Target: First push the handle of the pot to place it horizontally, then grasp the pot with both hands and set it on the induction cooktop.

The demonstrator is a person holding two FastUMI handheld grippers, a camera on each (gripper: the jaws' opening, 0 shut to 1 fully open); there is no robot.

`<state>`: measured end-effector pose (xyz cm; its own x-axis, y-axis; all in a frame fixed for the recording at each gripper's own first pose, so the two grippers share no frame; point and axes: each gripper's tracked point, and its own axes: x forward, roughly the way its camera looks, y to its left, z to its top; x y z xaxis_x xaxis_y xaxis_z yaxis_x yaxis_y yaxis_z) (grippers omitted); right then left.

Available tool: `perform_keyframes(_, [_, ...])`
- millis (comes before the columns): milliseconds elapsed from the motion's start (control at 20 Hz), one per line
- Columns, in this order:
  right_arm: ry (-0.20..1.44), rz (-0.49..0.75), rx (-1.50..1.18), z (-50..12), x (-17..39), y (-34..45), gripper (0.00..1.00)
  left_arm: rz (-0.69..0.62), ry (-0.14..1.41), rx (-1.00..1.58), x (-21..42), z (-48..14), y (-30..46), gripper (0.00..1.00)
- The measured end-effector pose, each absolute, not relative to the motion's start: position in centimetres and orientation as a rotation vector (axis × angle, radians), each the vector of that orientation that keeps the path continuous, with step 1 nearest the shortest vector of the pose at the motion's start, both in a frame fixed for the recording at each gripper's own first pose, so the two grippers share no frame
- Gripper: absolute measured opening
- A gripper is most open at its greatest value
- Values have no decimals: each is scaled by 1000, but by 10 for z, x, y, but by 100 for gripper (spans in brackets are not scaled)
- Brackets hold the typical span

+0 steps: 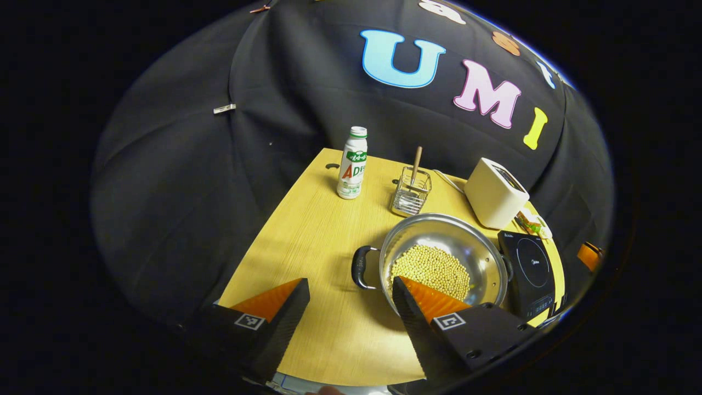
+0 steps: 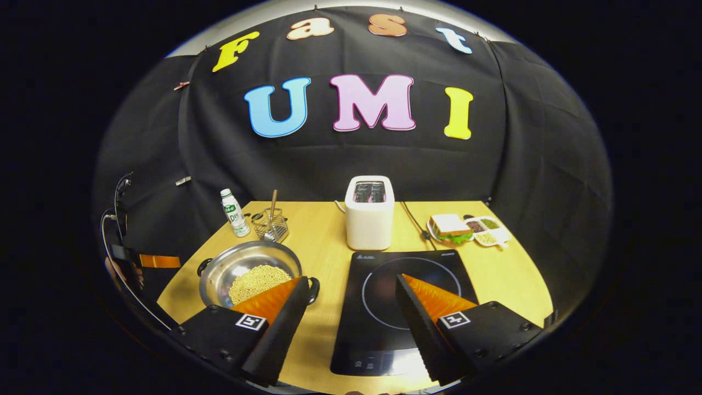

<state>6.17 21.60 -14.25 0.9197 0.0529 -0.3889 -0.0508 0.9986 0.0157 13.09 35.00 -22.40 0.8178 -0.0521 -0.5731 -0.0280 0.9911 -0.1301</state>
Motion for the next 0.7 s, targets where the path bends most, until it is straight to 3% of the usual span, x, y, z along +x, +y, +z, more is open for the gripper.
perform_keyframes(700, [589,149,93,-225,133,294,99,-70,569,-114,186,-234,326,95])
